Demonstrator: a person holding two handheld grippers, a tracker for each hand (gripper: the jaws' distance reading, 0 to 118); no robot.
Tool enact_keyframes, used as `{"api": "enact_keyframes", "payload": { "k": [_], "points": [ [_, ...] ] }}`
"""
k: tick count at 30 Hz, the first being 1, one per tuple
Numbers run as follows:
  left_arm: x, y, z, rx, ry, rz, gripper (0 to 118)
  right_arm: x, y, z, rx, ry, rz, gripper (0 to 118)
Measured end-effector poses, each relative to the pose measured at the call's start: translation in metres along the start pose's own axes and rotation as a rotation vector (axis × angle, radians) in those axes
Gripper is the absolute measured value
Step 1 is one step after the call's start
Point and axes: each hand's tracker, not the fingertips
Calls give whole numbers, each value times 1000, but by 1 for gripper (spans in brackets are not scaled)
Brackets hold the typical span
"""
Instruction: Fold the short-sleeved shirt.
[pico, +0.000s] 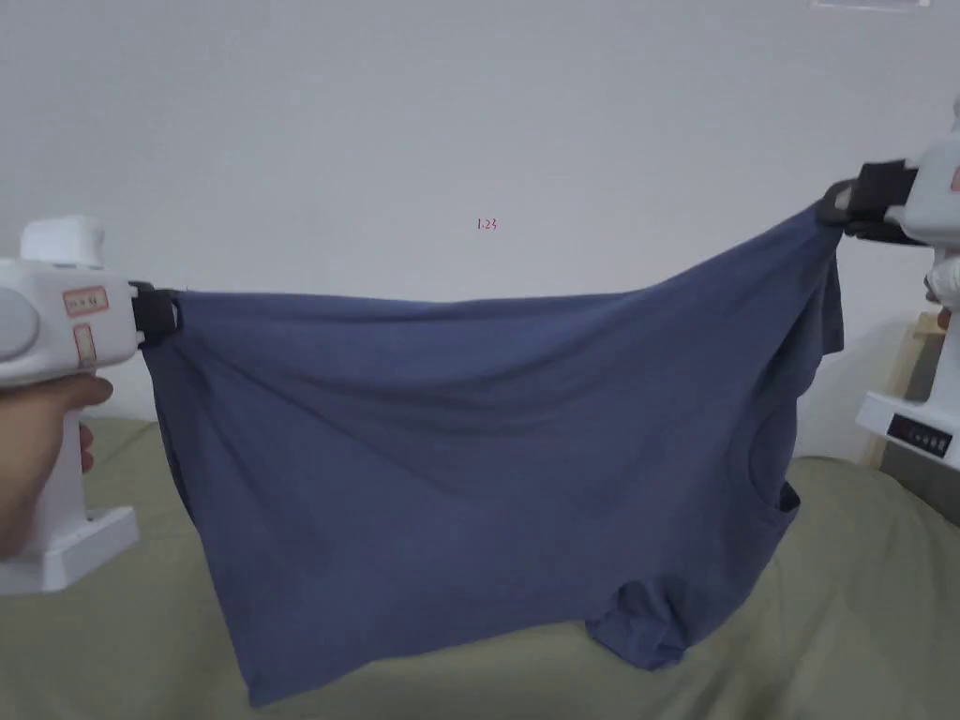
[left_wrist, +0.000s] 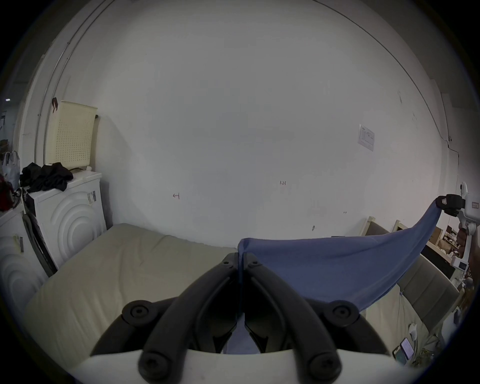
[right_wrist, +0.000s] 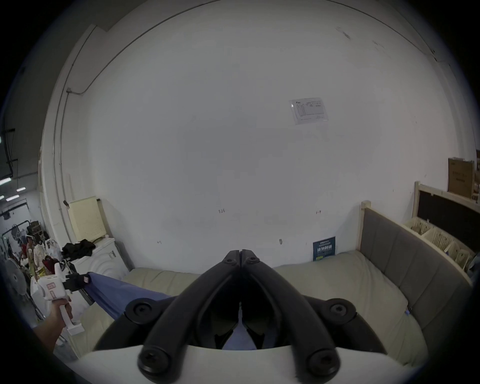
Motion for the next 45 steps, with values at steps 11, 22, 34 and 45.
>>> {"api": "enact_keyframes", "payload": {
  "k": [11, 22, 34, 45],
  "points": [
    [-3, -181, 171, -124, -39, -37, 0, 11, -160, 182, -160, 40, 13, 0],
    [-14, -397, 267, -506, -12, -164, 0, 55, -450, 310, -581, -80, -37, 0],
    [-39, -384, 301, -412, -38, 39, 115, 63, -480, 337, -486, -60, -73, 117],
    [-11, -379, 383, -350, 66, -101, 64, -42, -455, 398, -401, -15, -28, 44]
  ]
}}
